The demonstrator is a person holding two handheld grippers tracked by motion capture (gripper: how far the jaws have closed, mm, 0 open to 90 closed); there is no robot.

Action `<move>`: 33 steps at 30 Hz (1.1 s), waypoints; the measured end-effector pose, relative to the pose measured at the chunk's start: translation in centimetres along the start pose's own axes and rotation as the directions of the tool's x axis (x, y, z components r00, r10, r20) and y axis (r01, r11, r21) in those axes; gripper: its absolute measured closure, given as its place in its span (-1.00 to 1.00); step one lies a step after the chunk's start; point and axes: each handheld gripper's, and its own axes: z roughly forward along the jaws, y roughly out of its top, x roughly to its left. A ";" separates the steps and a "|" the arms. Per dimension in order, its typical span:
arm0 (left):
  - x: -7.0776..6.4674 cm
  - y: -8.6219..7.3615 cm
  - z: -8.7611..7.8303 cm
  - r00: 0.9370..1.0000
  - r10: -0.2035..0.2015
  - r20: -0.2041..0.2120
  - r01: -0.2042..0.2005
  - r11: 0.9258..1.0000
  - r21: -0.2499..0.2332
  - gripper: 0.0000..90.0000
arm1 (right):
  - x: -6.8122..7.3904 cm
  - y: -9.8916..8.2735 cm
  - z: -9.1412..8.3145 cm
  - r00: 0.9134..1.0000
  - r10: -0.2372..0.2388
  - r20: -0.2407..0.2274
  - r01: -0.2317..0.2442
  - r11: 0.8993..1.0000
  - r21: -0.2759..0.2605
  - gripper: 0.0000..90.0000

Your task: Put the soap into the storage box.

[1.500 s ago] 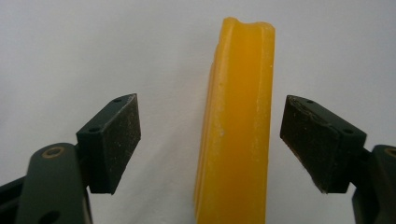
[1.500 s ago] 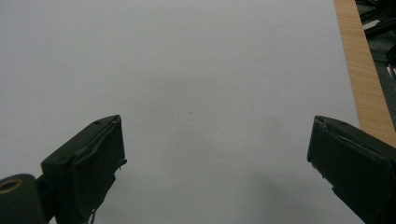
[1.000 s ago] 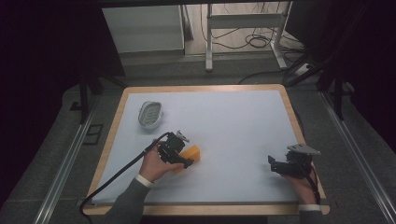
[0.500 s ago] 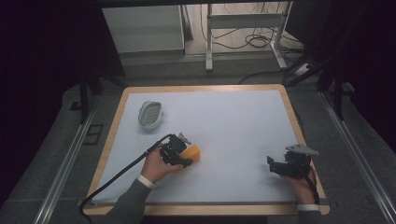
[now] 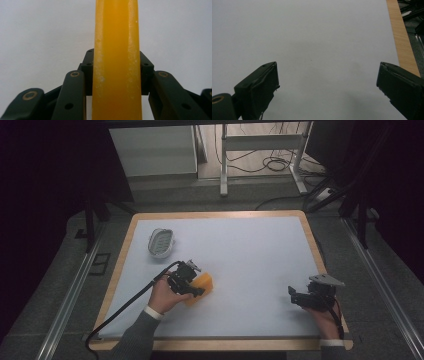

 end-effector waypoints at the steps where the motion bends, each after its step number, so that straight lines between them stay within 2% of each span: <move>1: 0.3 0.0 -0.6 1.000 -0.005 0.001 0.005 1.000 -0.018 0.36 | 0.0 0.0 0.0 1.000 0.000 0.001 0.000 1.000 0.000 -0.90; 15: 2.0 -0.1 -3.7 0.998 -0.050 -0.033 0.047 0.995 -0.091 0.36 | 0.0 0.0 0.0 1.000 0.001 0.001 -0.001 1.000 -0.001 -0.90; 28: 2.8 0.0 -4.8 0.997 -0.064 -0.047 0.058 0.992 -0.113 0.36 | -0.1 0.0 -0.1 1.000 0.001 0.006 -0.001 1.000 -0.001 -0.90; 31: 2.8 0.0 -5.1 0.995 -0.064 -0.074 0.054 0.990 -0.128 0.36 | -0.2 0.0 -0.1 1.000 0.005 0.005 -0.005 1.000 -0.002 -0.90; 33: 2.9 0.0 -5.2 0.996 -0.068 -0.063 0.059 0.989 -0.133 0.36 | -0.2 0.0 -0.1 1.000 0.006 0.007 -0.006 1.000 -0.001 -0.90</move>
